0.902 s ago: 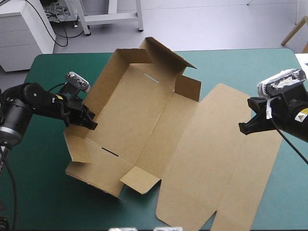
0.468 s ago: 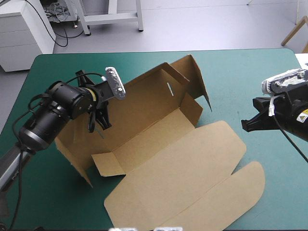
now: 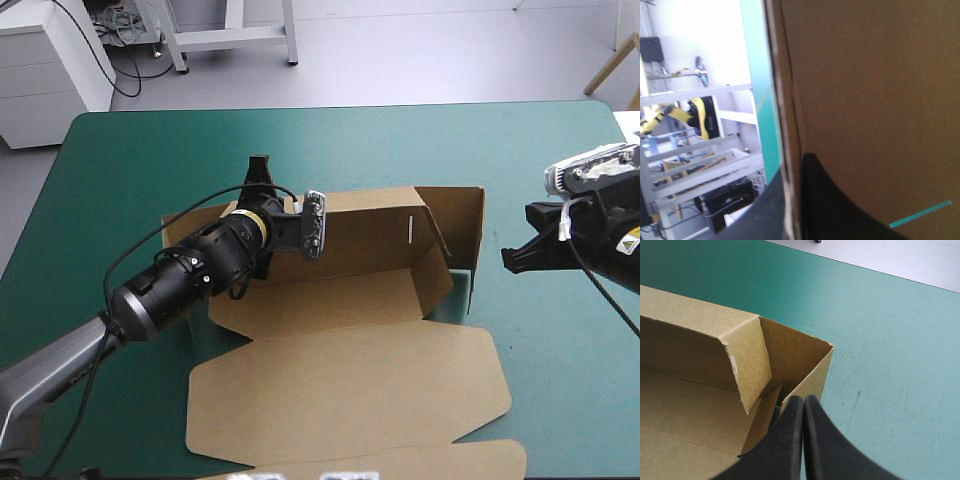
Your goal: Fold the box
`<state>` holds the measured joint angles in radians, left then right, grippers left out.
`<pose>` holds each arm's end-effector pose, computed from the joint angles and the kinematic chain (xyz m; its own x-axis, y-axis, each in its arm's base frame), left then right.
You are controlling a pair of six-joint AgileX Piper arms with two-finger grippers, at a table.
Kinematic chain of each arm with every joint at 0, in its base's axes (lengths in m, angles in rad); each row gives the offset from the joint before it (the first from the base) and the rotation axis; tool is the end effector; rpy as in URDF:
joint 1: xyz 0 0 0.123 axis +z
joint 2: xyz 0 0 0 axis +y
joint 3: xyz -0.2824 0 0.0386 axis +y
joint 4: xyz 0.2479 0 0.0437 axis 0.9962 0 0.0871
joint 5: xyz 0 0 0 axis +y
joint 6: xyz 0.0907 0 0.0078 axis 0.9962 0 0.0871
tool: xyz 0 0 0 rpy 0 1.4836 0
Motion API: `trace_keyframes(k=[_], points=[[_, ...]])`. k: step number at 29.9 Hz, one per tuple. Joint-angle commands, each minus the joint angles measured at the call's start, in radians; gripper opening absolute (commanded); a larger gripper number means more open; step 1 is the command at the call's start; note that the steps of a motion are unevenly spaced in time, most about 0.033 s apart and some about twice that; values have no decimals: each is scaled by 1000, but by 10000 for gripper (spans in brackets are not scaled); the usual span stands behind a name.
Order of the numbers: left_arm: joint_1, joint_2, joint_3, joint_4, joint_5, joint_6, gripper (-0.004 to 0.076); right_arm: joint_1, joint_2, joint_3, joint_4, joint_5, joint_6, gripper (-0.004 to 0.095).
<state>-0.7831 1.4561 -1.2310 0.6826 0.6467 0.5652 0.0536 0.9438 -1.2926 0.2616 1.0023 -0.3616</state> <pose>0.2537 -0.2036 0.3430 0.2179 0.9694 -0.1134 0.5828 -0.0360 0.8118 0.1580 0.0284 0.4535 -0.4584 -0.2364 -0.8567 -0.3453 0.9356 -0.0734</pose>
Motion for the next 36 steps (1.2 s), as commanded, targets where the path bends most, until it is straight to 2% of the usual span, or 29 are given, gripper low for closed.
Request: trace_keyframes(k=[1, 11, 14, 17, 21, 27, 30, 36], points=[[-28, -35, 42, 131, -105, -48, -10, -6, -11, -25, 3, -63, -2, -19], [-134, -35, 206, 536, -142, -441, -10, -6, -11, -25, 8, -63, 5, -16], [-144, -35, 272, 624, -161, -537, -10, -6, -11, -38, 8, -56, 5, 24], [-144, -35, 330, 735, -168, -659, -10, -6, 0, -80, 8, -36, 5, 129], [-144, -35, 378, 850, -164, -816, -10, -6, 45, -181, 8, -14, 21, 319], [-145, -46, 380, 851, -154, -860, -10, -6, 146, -331, 6, 5, 46, 569], [-145, -60, 380, 851, -154, -860, -10, -6, 226, -395, -36, 3, 96, 629], [-165, -75, 380, 847, -145, -887, -10, -6, 400, -499, -44, 35, 133, 637]])
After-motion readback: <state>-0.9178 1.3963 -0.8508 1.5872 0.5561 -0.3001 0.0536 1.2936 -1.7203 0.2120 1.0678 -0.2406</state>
